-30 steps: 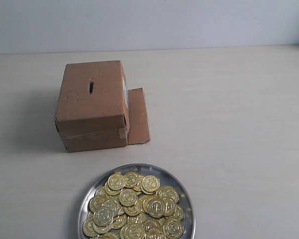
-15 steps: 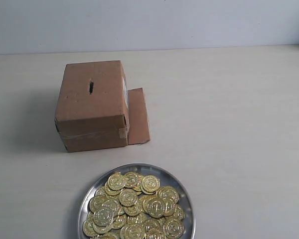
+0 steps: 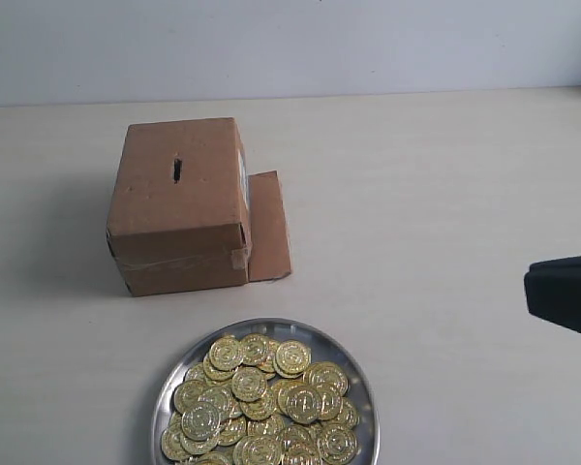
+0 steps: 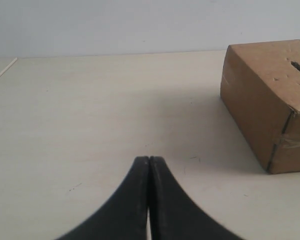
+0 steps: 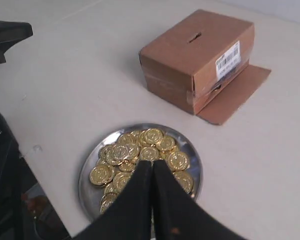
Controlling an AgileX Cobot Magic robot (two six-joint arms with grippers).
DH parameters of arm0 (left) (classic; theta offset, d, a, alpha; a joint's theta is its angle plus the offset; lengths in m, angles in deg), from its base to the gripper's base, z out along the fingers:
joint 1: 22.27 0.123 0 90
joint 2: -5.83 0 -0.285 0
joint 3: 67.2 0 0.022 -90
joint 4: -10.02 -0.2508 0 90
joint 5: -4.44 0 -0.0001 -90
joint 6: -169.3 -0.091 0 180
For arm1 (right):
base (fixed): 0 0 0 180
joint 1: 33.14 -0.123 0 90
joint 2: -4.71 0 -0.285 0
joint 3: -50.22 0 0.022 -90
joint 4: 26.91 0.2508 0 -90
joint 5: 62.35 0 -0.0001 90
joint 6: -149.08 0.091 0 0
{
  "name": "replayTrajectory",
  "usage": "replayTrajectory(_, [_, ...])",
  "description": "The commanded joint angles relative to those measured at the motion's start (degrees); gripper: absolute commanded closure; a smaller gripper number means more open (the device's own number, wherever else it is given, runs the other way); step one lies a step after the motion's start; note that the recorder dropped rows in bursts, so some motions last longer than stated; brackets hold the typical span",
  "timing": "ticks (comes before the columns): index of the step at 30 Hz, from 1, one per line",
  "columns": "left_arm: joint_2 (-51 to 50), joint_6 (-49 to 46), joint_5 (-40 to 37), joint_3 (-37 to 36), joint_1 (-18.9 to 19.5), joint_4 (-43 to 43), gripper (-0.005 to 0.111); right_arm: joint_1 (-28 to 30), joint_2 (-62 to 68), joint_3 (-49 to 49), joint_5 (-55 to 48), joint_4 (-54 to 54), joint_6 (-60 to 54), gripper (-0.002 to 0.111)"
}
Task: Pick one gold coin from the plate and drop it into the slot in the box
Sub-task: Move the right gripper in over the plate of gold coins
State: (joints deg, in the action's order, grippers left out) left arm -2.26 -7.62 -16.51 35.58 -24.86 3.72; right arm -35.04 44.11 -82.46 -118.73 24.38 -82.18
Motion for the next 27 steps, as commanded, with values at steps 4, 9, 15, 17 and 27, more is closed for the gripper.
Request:
replayTrajectory(4, [0.31,-0.15,0.33,0.0,-0.34,-0.14,0.107,-0.08,11.78,-2.72,-2.47,2.48,0.47,0.108])
replayTrajectory(9, [0.31,-0.15,0.33,0.0,-0.34,-0.14,0.107,-0.08,17.69,-3.71,-4.14,15.87,0.47,0.108])
replayTrajectory(15, [0.31,-0.15,0.33,0.0,-0.34,-0.14,0.107,-0.08,19.71,-3.75,-2.03,19.2,0.47,0.108])
replayTrajectory(17, [0.31,-0.15,0.33,0.0,-0.34,-0.14,0.107,-0.08,20.28,-3.75,-2.03,19.1,0.47,0.108])
replayTrajectory(27, [0.31,-0.15,0.33,0.0,-0.34,-0.14,0.107,-0.08,20.65,-3.75,-2.39,18.66,-1.09,0.108])
